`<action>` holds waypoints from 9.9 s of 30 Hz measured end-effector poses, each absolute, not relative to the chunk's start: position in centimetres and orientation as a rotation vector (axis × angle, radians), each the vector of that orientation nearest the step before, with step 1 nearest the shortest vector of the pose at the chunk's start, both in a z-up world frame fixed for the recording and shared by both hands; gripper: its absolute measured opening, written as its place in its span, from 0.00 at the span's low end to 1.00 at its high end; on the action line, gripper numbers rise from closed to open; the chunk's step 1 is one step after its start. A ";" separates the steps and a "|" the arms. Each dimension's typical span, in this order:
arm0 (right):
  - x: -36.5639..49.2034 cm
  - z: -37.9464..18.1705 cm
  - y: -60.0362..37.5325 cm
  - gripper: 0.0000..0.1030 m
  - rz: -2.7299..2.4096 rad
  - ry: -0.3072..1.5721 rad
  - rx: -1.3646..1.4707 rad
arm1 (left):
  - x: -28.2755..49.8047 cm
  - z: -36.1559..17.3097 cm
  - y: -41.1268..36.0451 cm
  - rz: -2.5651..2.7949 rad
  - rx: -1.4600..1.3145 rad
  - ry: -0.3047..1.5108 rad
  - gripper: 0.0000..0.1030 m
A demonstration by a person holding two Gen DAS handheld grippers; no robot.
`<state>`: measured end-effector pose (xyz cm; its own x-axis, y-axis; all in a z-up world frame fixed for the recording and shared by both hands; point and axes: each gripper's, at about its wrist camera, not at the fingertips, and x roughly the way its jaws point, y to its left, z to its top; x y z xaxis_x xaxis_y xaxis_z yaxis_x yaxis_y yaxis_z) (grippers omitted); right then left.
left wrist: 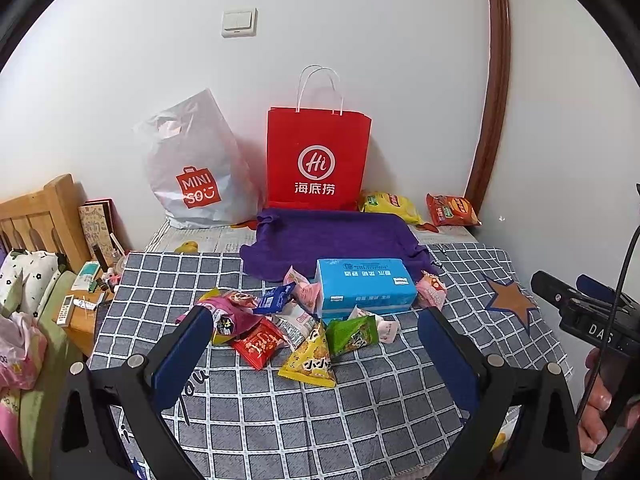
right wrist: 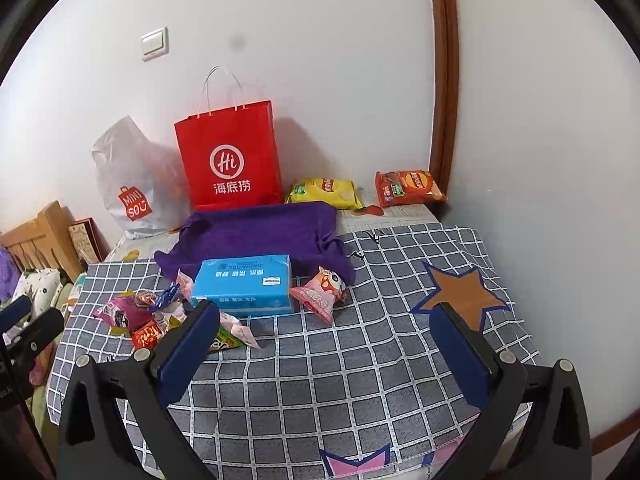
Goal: Organize snacks
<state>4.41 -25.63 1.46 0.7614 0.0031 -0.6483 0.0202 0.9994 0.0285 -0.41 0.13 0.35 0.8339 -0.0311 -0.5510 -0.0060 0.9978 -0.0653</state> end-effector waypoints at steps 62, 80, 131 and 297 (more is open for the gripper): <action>2.4 2.7 -25.9 1.00 -0.001 0.593 -0.013 | -1.7 1.0 0.0 -0.017 -0.067 0.530 1.00; 3.5 0.9 -25.1 1.00 0.015 0.645 -0.037 | -1.1 0.2 -0.3 -0.005 -0.026 0.528 1.00; 26.2 -19.9 -27.7 0.69 0.087 1.121 0.226 | 14.8 -11.1 9.3 0.167 -0.181 0.828 1.00; 36.5 -7.3 -19.9 0.83 0.005 0.885 -0.103 | 32.3 -4.4 2.9 -0.081 -0.097 0.873 0.81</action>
